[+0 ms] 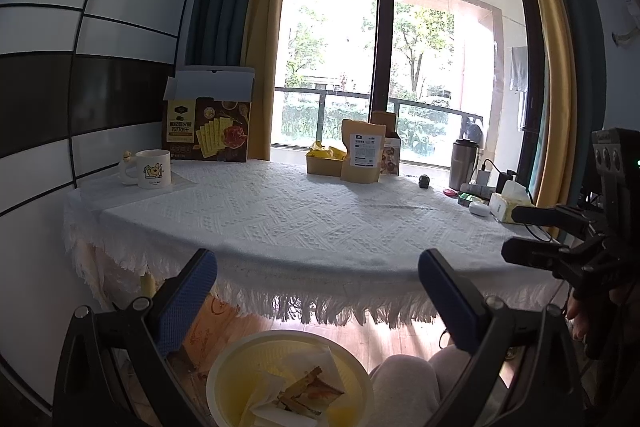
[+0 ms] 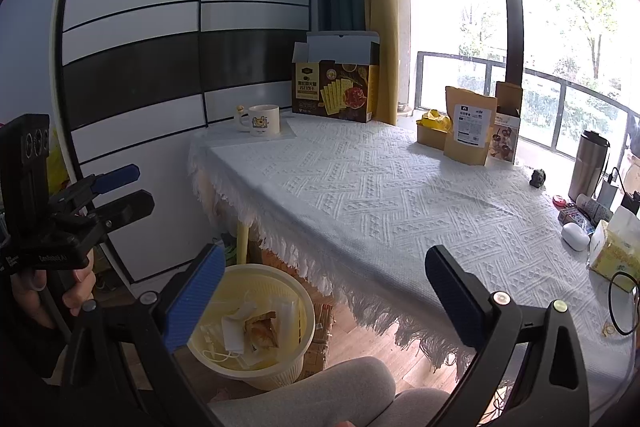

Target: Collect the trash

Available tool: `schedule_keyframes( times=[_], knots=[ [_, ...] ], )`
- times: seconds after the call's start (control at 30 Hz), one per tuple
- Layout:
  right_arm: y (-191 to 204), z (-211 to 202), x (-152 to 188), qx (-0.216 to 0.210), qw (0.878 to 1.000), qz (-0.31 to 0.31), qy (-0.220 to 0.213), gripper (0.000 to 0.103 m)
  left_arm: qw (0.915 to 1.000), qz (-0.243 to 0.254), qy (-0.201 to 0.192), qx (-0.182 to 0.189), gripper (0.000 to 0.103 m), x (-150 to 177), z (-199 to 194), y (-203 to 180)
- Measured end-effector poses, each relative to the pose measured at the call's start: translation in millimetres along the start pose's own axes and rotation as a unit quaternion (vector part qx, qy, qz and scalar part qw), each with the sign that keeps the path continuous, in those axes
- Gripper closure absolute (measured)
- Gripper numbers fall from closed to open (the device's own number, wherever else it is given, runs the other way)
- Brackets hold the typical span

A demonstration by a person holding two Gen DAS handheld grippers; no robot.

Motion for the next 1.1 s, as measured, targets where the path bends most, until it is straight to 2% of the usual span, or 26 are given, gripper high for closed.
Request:
schedule_keyframes(
  times=[1.1],
  knots=[
    [-2.4, -0.6, -0.7, 0.001, 1.0, -0.001, 0.0, 0.003, 1.0, -0.003, 0.0, 0.001, 0.002, -0.8, -0.8, -2.1]
  ],
)
Point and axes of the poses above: each gripper's, at about its wrist camera, not at the fingertips, and z roughly the way its jaws point, y to its left, x to its underside, the point moved 10 cm from there along z, roughly the way its jaws point, and after that the axes turned 8 degrees about -x, right-handed, at the moved point
